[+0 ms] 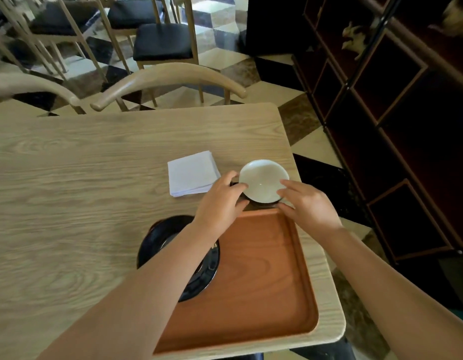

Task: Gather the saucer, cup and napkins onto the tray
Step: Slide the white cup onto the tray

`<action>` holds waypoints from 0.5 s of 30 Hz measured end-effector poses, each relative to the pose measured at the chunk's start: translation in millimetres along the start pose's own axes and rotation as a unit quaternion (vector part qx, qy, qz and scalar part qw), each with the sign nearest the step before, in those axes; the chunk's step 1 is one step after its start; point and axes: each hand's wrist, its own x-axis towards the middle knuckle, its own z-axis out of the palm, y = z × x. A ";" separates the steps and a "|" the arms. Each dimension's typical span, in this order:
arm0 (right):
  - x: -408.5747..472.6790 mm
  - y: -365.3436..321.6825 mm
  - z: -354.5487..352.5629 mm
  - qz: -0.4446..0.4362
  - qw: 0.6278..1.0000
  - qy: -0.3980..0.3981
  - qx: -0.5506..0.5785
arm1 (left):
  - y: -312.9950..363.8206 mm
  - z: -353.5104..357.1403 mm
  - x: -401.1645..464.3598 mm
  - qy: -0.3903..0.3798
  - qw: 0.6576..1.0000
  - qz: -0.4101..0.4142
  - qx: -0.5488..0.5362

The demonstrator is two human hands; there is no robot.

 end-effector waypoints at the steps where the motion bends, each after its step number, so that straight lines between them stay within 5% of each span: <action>1: -0.8 0.4 1.0 -0.009 1.000 0.008 -0.002 | -1.0 0.7 -0.3 0.004 1.000 0.005 0.000; 15: -55.0 -15.2 -21.3 -0.052 0.991 0.120 -0.019 | 17.3 -11.2 -42.9 0.070 0.993 0.089 -0.025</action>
